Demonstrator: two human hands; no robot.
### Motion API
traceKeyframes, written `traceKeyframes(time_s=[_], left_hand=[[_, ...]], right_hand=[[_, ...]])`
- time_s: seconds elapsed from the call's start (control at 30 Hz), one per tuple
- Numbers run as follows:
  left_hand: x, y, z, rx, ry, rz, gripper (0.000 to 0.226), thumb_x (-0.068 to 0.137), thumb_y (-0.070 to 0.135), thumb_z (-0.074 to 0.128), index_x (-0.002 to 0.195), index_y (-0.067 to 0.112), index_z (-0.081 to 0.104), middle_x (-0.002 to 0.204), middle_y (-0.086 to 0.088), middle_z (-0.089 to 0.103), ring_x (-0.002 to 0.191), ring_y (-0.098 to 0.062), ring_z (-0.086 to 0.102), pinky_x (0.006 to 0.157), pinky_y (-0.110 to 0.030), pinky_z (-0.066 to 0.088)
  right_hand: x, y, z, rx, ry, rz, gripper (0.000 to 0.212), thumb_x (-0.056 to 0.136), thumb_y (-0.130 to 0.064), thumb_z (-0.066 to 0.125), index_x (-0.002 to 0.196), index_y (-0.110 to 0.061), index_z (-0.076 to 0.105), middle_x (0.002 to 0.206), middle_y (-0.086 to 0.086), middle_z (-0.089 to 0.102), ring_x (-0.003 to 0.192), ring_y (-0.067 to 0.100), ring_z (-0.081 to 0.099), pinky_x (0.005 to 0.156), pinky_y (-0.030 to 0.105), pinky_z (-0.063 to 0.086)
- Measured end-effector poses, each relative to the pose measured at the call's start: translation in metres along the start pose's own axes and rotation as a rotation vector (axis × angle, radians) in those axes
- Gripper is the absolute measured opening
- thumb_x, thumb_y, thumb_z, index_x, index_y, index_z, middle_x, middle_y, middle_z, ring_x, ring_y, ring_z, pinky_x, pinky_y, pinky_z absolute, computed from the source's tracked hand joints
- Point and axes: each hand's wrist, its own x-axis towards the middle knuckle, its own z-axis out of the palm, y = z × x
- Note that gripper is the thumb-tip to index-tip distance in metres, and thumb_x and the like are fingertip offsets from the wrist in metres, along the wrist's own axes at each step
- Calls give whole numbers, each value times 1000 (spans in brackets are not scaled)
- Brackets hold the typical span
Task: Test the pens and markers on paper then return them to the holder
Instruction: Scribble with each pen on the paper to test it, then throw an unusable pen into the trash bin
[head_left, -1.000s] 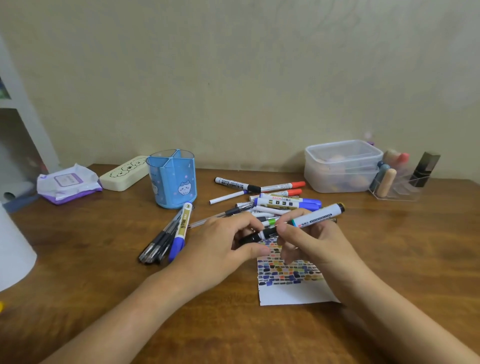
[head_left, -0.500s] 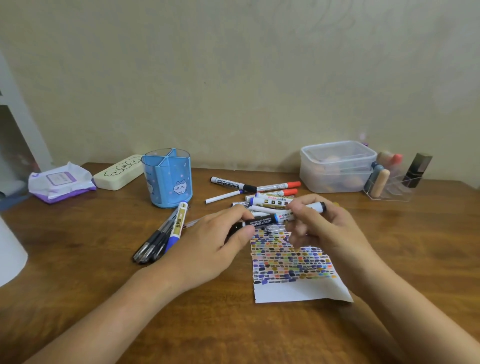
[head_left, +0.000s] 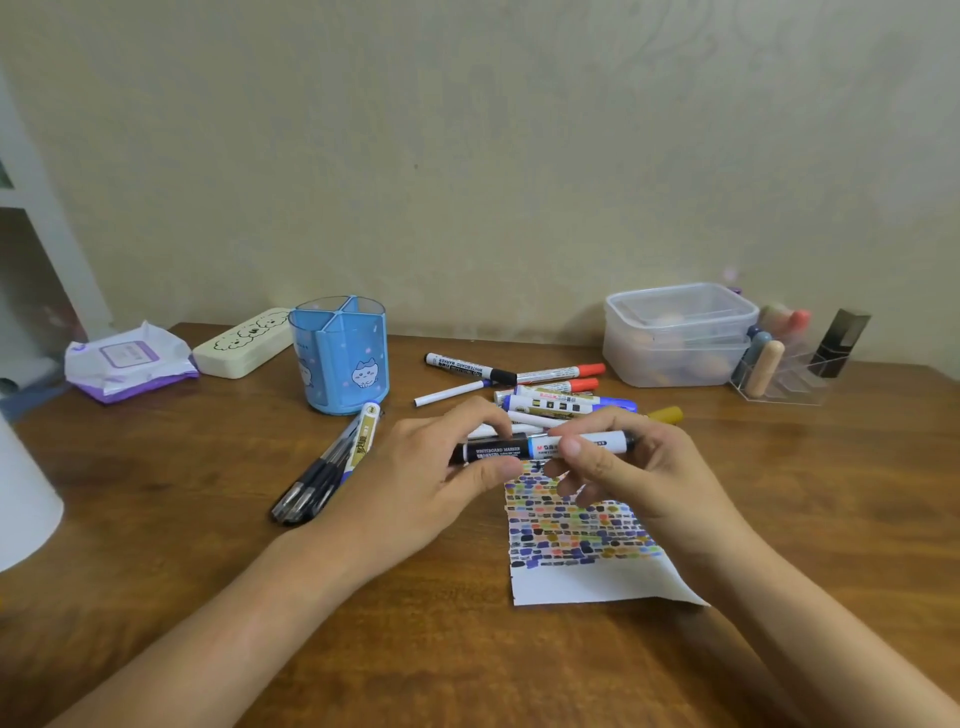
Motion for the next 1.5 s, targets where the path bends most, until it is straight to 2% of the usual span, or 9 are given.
traceKeyframes(time_s=[0.1, 0.33, 0.47, 0.63, 0.87, 1.07, 1.23, 1.4, 1.5], left_hand=[[0, 3, -3, 14, 61, 58, 35, 82, 65, 48, 106, 42, 57, 88, 30, 58, 94, 2, 59, 70, -14, 53], [-1, 10, -15, 74, 110, 116, 16, 91, 48, 56, 101, 36, 61, 84, 25, 60, 83, -6, 59, 67, -34, 53], [-6, 16, -33, 119, 97, 73, 5, 96, 37, 61, 99, 34, 62, 88, 22, 60, 86, -6, 58, 70, -32, 50], [-53, 30, -75, 219, 130, 11, 20, 94, 48, 58, 100, 30, 65, 90, 9, 57, 86, -9, 56, 75, -36, 48], [-164, 69, -148, 410, 192, -184, 27, 88, 46, 67, 113, 33, 67, 86, 13, 57, 78, -4, 52, 72, -37, 50], [-267, 92, -177, 412, 348, -351, 9, 90, 29, 67, 98, 24, 65, 84, 14, 63, 79, -8, 61, 69, -34, 49], [-354, 74, -176, 178, 476, -532, 13, 87, 33, 68, 95, 24, 64, 90, 0, 65, 84, -21, 67, 74, -39, 55], [-427, 21, -160, 94, 704, -723, 15, 82, 31, 74, 95, 23, 70, 92, -1, 63, 85, -19, 64, 75, -35, 55], [-463, -24, -142, 125, 686, -938, 14, 87, 21, 74, 96, 30, 67, 89, 5, 66, 83, -9, 63, 75, -28, 53]], right_hand=[[0, 1, 2, 8, 1, -11, 25, 79, -28, 71, 95, -10, 74, 83, 10, 78, 70, 15, 71, 63, 22, 54], [-3, -4, 13, 77, 17, -46, 24, 79, -28, 71, 91, -7, 73, 68, 13, 72, 58, 17, 65, 58, 22, 53], [-5, -20, 23, 72, 34, -69, 23, 82, -33, 70, 89, -10, 72, 57, 9, 66, 50, 13, 58, 54, 21, 49], [-3, -51, 56, 1, -130, -143, 24, 80, -36, 68, 81, -12, 68, 54, 5, 64, 48, 11, 55, 52, 18, 46], [-33, -89, 152, 35, -517, -273, 30, 83, -37, 69, 86, -7, 71, 63, 6, 69, 58, 12, 61, 58, 21, 51], [-80, -97, 223, 55, -745, -334, 36, 80, -46, 71, 106, -21, 70, 75, 8, 71, 70, 26, 67, 67, 33, 53], [-86, -76, 239, -30, -790, -314, 30, 90, -43, 61, 102, -18, 71, 75, 9, 71, 62, 10, 63, 59, 17, 47], [-79, -45, 272, -171, -783, -286, 21, 99, -35, 58, 97, -20, 71, 71, 1, 70, 57, 10, 59, 61, 24, 45], [-87, -38, 302, -202, -796, -304, 16, 101, -28, 58, 94, -21, 71, 68, -4, 69, 56, 7, 55, 61, 27, 44]])
